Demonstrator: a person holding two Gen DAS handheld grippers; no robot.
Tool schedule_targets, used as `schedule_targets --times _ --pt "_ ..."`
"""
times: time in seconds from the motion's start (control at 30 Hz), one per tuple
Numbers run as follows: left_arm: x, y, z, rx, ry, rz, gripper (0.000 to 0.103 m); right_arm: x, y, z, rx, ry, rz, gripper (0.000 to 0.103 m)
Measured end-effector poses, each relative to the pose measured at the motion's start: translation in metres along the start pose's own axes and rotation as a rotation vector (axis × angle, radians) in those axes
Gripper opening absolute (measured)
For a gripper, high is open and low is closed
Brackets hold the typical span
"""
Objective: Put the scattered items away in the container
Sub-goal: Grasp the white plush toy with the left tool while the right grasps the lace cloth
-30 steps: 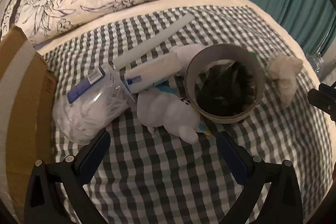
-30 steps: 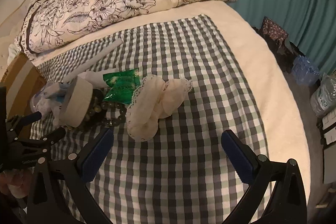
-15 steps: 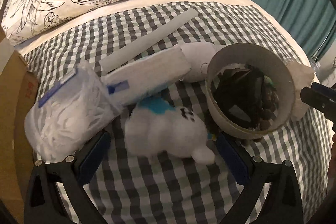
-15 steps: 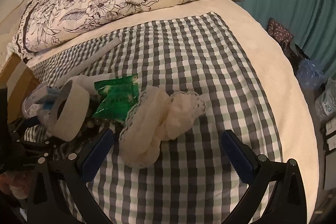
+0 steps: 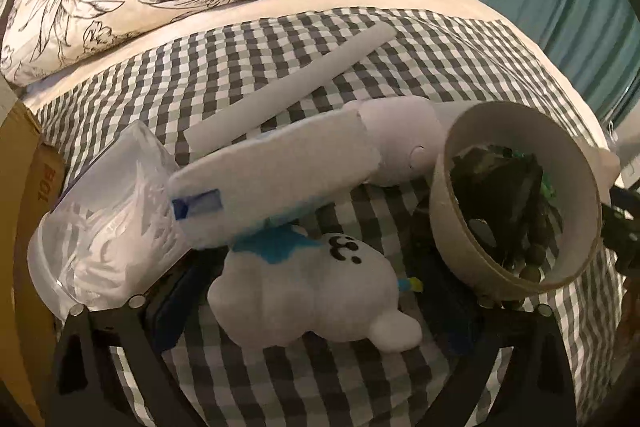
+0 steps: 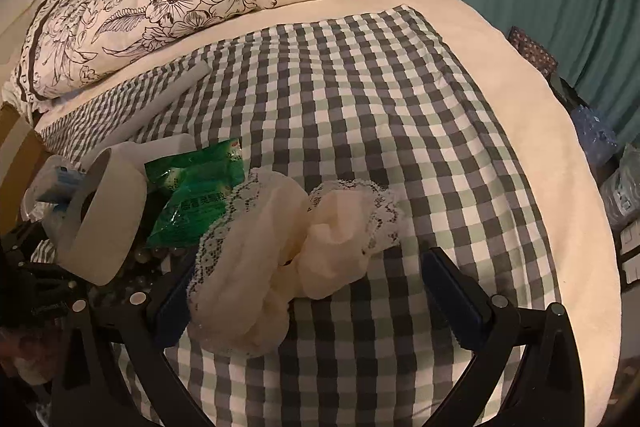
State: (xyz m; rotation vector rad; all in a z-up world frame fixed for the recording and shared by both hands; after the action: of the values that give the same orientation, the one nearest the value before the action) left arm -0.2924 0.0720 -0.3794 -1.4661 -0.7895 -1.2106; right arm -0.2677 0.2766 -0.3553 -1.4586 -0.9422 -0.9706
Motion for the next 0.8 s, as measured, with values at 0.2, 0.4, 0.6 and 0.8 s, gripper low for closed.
schedule_targets --times 0.2,0.4,0.6,0.8 --pt "0.005 0.0 -0.006 0.034 0.02 0.001 0.081 0.002 0.002 0.0 -0.013 0.01 0.014 0.103" --pt "0.009 0.006 -0.008 0.047 0.021 -0.003 0.081 0.005 0.008 -0.004 0.003 0.0 0.005 0.07" --pt "0.016 0.016 -0.01 0.056 0.025 -0.002 0.081 0.012 0.014 -0.006 0.009 -0.03 0.001 0.032" --pt "0.03 0.021 -0.01 0.055 0.031 0.013 0.081 0.025 0.02 -0.013 0.036 -0.057 0.013 0.016"
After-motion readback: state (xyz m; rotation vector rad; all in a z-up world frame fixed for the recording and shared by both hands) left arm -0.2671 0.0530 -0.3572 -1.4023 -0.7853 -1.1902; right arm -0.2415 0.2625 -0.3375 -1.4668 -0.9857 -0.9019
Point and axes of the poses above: each gripper's, at about its wrist camera, not at the fingertips, and x roughly against the way its jaws point, z to its right, y to its underside, the point moved 7 cm from there along -x, roughly the way its jaws point, and after that the axes turned 11 degrees about -z, right-handed, at the moved point
